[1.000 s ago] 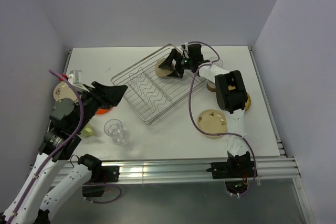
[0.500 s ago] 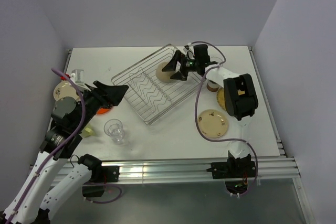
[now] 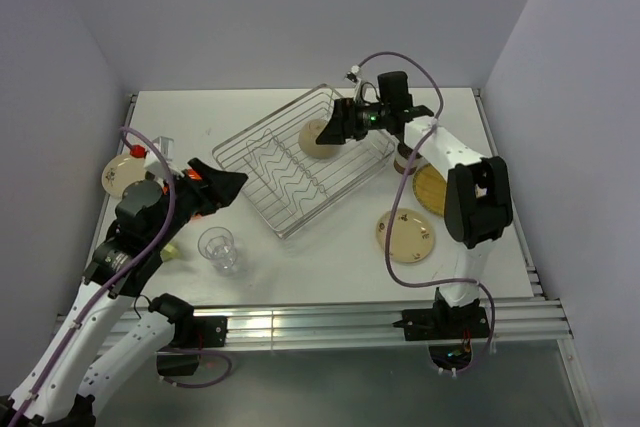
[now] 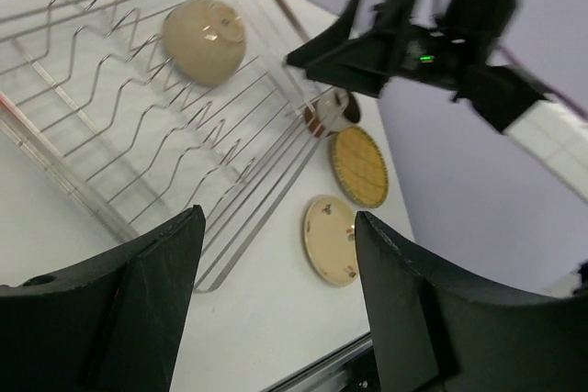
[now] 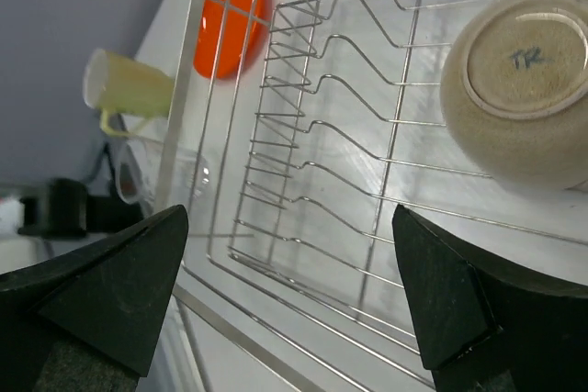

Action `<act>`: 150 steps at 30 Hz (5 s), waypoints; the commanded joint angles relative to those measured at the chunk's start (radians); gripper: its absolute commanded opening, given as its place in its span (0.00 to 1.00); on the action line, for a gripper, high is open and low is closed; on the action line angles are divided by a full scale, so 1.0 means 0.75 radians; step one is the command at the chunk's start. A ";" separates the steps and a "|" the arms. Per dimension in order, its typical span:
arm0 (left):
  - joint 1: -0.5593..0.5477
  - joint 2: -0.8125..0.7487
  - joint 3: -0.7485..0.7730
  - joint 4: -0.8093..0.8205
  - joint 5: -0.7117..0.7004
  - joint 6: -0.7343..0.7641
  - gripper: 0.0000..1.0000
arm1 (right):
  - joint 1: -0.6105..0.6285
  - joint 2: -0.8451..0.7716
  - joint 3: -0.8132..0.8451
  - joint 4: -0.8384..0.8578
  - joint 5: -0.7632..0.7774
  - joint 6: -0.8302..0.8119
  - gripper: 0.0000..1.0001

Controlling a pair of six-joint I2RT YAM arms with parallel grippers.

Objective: Load the mixed dishes into the dish rack

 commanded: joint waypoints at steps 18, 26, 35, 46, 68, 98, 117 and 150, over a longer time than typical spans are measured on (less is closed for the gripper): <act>0.002 0.298 0.135 -0.772 -0.422 -0.251 0.58 | 0.124 -0.312 0.009 -0.395 0.067 -0.978 0.88; 0.002 0.436 0.170 -1.024 -0.572 -0.313 0.48 | 0.124 -0.375 -0.095 -0.360 0.044 -0.937 0.88; 0.002 0.475 0.052 -1.086 -0.543 -0.390 0.45 | 0.102 -0.392 -0.138 -0.335 0.017 -0.915 0.88; 0.002 0.505 -0.040 -1.031 -0.467 -0.362 0.47 | 0.073 -0.386 -0.144 -0.331 -0.011 -0.894 0.88; 0.006 0.191 0.064 -0.718 -0.265 -0.274 0.00 | 0.022 -0.531 -0.085 -0.656 -0.336 -1.125 0.87; 0.066 0.560 0.078 0.871 0.684 -0.517 0.00 | 0.069 -0.705 -0.786 1.538 0.003 1.838 1.00; 0.070 0.591 0.023 0.972 0.729 -0.558 0.00 | 0.216 -0.615 -0.743 1.639 0.036 1.943 0.97; 0.086 0.382 -0.018 -0.040 0.005 -0.131 0.72 | 0.120 -0.416 -0.032 -0.165 0.227 -0.437 0.00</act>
